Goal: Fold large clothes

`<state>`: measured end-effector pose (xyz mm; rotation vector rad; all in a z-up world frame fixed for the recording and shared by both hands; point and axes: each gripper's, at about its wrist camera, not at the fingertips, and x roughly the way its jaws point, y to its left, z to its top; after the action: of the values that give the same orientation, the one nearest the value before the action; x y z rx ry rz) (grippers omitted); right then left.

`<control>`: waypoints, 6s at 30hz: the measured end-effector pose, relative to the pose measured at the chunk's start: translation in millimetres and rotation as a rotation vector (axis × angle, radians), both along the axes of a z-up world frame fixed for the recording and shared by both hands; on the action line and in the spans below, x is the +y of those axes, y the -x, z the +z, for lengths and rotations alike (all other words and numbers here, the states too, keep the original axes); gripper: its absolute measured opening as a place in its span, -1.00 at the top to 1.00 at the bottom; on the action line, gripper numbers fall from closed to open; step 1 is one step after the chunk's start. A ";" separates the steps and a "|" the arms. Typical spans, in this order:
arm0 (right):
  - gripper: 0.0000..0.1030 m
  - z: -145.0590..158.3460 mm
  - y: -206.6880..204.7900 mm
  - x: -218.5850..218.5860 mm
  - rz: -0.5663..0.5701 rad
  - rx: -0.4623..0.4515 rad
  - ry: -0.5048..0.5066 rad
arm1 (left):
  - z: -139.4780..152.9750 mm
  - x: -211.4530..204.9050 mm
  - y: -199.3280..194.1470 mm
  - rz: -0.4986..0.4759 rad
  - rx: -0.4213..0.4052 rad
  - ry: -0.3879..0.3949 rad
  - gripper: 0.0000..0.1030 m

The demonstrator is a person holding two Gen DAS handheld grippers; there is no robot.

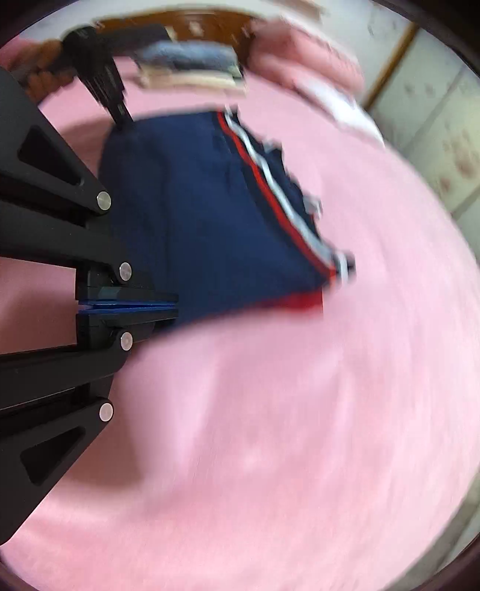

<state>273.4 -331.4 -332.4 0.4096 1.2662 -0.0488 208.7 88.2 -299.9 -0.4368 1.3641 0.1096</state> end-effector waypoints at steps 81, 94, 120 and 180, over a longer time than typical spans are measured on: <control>0.60 -22.3 -107.5 170.1 0.393 0.068 -0.053 | 130.6 -54.1 2.4 -0.128 -0.568 0.243 0.90; 0.60 23.1 -87.4 51.3 0.311 -0.038 -0.211 | 147.1 -129.9 4.2 -0.304 -0.552 0.306 1.00; 0.60 50.8 -87.2 216.4 0.683 -0.116 -0.393 | 51.6 59.7 74.5 0.333 -0.223 0.263 0.53; 0.89 27.9 -80.8 -34.7 0.146 -0.062 -0.119 | 131.8 -187.8 16.5 -0.482 -0.572 0.106 0.89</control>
<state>354.2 -366.2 -304.6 0.4171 1.2378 0.1626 192.2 -99.6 -168.1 -0.1924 0.8770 -0.4566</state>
